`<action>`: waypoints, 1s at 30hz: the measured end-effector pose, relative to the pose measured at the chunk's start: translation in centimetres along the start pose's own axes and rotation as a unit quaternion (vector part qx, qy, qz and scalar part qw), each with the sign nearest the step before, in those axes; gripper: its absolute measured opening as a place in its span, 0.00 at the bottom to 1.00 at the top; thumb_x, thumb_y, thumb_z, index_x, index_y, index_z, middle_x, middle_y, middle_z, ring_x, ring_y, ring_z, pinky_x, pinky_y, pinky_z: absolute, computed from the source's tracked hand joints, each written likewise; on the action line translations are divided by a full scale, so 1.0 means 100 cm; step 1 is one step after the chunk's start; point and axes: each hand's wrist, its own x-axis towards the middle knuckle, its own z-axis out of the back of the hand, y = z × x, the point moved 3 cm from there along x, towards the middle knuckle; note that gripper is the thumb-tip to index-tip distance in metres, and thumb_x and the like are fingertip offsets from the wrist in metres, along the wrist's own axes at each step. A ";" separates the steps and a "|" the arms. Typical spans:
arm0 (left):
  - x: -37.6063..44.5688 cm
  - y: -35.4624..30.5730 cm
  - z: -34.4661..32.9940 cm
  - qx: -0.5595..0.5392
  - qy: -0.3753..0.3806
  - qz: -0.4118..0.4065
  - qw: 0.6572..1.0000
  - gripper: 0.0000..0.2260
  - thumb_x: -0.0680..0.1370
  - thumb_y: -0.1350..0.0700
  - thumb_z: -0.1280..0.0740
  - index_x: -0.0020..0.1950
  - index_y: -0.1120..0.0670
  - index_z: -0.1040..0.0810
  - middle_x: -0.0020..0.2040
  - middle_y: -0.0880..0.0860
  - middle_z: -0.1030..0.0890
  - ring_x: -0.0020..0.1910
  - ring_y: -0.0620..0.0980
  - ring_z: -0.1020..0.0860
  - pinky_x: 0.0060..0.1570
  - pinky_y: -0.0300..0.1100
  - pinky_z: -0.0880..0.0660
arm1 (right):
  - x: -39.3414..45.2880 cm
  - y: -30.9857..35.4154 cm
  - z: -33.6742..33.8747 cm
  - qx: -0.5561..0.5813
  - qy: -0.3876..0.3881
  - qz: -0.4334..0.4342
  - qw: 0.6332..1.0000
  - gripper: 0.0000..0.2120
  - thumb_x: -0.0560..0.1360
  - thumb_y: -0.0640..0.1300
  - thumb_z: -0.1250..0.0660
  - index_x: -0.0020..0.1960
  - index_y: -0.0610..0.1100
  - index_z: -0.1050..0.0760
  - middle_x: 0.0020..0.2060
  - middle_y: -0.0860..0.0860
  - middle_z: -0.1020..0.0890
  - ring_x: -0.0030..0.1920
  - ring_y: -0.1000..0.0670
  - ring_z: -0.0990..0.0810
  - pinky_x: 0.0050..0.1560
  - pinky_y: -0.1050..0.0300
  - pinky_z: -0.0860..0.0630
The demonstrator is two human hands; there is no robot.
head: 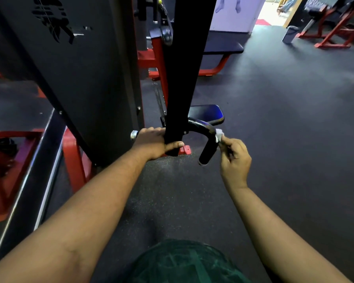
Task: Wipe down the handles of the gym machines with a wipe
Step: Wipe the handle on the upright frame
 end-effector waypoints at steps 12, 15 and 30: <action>0.000 0.005 -0.006 0.000 -0.006 -0.014 1.000 0.46 0.71 0.19 0.55 0.74 0.50 0.30 0.66 0.53 0.22 0.64 0.56 0.25 0.64 0.51 0.31 | -0.018 0.008 -0.005 -0.162 0.031 0.174 0.971 0.08 0.78 0.35 0.28 0.57 0.39 0.16 0.49 0.44 0.19 0.48 0.46 0.20 0.48 0.58 0.24; -0.002 0.003 -0.004 -0.007 -0.010 -0.017 1.000 0.46 0.70 0.19 0.54 0.73 0.50 0.29 0.66 0.53 0.22 0.64 0.56 0.26 0.64 0.51 0.31 | 0.001 0.015 -0.013 -0.221 0.033 0.270 0.937 0.11 0.78 0.35 0.28 0.60 0.40 0.17 0.49 0.43 0.18 0.46 0.42 0.19 0.41 0.51 0.20; -0.004 0.005 -0.005 -0.002 -0.032 -0.027 0.999 0.49 0.67 0.18 0.60 0.70 0.48 0.27 0.62 0.51 0.20 0.60 0.55 0.24 0.59 0.51 0.30 | -0.024 0.016 -0.012 -0.271 0.031 0.213 0.938 0.17 0.77 0.37 0.27 0.64 0.48 0.18 0.47 0.49 0.22 0.41 0.48 0.23 0.32 0.56 0.29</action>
